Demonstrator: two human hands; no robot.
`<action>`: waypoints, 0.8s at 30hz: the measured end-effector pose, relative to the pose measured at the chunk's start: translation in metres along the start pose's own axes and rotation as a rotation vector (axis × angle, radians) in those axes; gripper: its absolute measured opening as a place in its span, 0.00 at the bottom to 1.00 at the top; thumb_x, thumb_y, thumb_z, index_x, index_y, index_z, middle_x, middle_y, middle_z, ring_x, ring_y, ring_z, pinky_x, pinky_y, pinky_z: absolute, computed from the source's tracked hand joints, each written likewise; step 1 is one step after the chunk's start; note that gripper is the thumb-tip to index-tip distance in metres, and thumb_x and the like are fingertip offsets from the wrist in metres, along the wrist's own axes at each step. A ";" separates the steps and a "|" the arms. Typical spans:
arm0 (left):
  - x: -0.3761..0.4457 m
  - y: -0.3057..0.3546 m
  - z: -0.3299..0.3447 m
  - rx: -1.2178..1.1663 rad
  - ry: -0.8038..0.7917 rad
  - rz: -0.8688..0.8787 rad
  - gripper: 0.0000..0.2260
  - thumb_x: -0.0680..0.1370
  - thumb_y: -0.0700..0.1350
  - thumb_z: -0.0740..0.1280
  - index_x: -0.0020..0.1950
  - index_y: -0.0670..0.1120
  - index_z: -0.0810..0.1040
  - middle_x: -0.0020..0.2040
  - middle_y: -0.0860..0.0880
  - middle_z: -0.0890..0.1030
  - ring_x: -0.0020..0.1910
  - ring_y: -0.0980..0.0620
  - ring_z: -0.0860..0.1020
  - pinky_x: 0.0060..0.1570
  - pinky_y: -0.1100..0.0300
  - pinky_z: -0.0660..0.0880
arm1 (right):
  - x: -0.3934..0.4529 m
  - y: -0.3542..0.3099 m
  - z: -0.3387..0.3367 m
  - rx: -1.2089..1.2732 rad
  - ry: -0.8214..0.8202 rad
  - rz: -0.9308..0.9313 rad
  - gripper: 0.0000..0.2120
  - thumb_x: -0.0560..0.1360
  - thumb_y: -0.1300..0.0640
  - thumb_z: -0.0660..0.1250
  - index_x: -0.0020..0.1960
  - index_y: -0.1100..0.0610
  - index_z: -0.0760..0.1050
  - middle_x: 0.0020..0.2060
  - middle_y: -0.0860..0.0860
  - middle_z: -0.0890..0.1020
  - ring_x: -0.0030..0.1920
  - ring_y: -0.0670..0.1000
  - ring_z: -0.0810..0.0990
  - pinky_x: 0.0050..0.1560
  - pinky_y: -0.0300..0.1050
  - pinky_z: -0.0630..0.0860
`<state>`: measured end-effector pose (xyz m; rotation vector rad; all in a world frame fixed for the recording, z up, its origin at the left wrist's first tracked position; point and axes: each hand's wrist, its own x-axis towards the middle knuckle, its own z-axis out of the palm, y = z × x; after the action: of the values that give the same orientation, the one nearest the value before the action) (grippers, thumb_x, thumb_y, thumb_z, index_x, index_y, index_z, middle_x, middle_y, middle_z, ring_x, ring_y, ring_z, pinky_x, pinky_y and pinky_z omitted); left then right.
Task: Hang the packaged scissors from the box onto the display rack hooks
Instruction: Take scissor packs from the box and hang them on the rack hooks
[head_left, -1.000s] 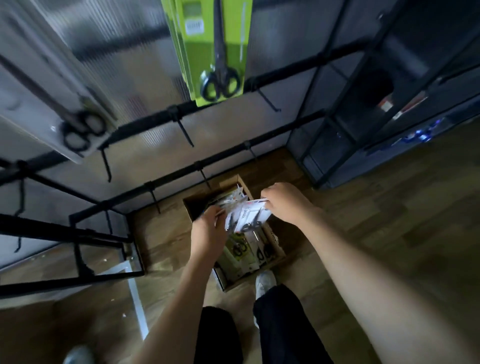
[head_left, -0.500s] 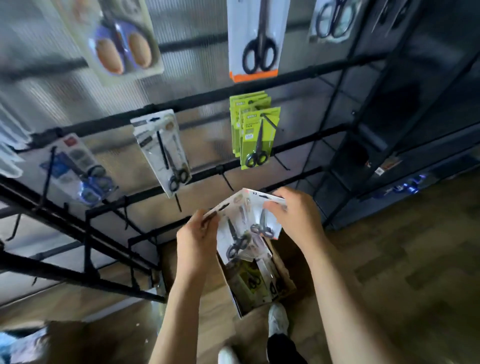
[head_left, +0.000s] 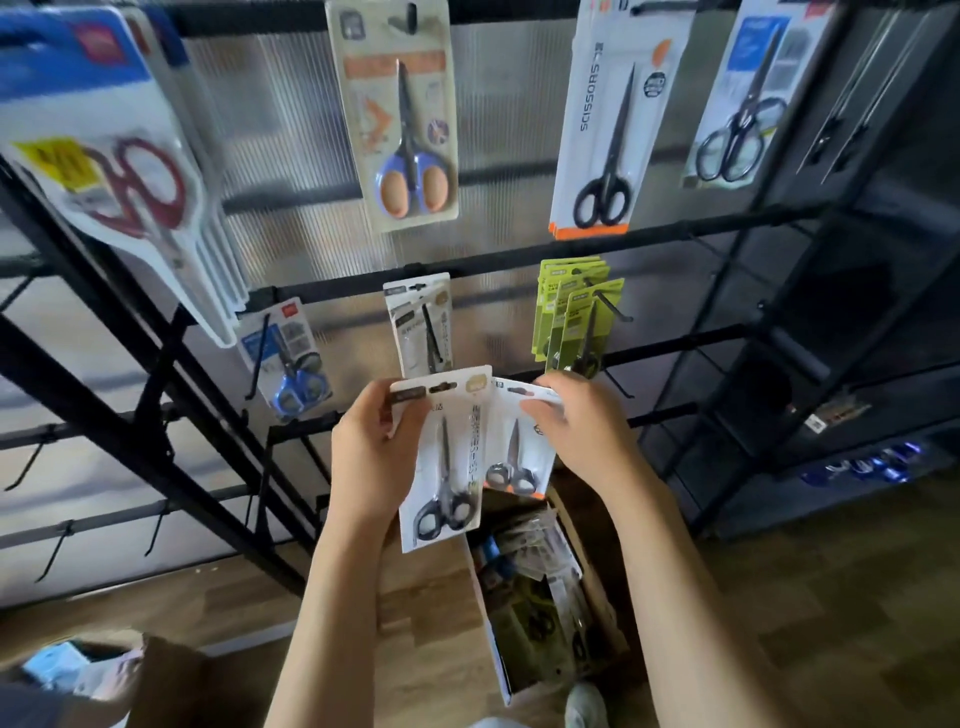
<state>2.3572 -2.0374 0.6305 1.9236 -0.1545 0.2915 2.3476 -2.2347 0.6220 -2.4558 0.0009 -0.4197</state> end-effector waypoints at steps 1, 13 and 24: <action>0.002 -0.001 -0.001 0.007 0.007 0.002 0.02 0.77 0.41 0.67 0.46 0.48 0.77 0.38 0.54 0.81 0.35 0.59 0.76 0.35 0.69 0.70 | 0.002 -0.001 -0.001 -0.001 -0.002 0.004 0.11 0.77 0.56 0.66 0.55 0.63 0.77 0.46 0.56 0.81 0.44 0.56 0.79 0.41 0.46 0.71; 0.020 -0.008 0.005 -0.016 0.014 -0.122 0.05 0.78 0.42 0.66 0.45 0.50 0.78 0.40 0.50 0.82 0.37 0.52 0.77 0.37 0.61 0.71 | 0.026 0.006 -0.007 -0.016 -0.101 0.024 0.11 0.79 0.55 0.61 0.57 0.62 0.73 0.49 0.53 0.78 0.43 0.50 0.74 0.37 0.41 0.66; 0.043 -0.013 0.026 0.005 0.014 -0.140 0.07 0.78 0.42 0.66 0.42 0.53 0.78 0.37 0.55 0.82 0.34 0.62 0.76 0.35 0.68 0.70 | 0.051 0.021 -0.009 -0.024 -0.096 0.004 0.08 0.78 0.55 0.64 0.49 0.60 0.73 0.41 0.48 0.74 0.37 0.47 0.71 0.29 0.30 0.63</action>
<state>2.4048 -2.0556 0.6221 1.9263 -0.0100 0.2115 2.3953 -2.2618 0.6316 -2.4969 -0.0294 -0.3015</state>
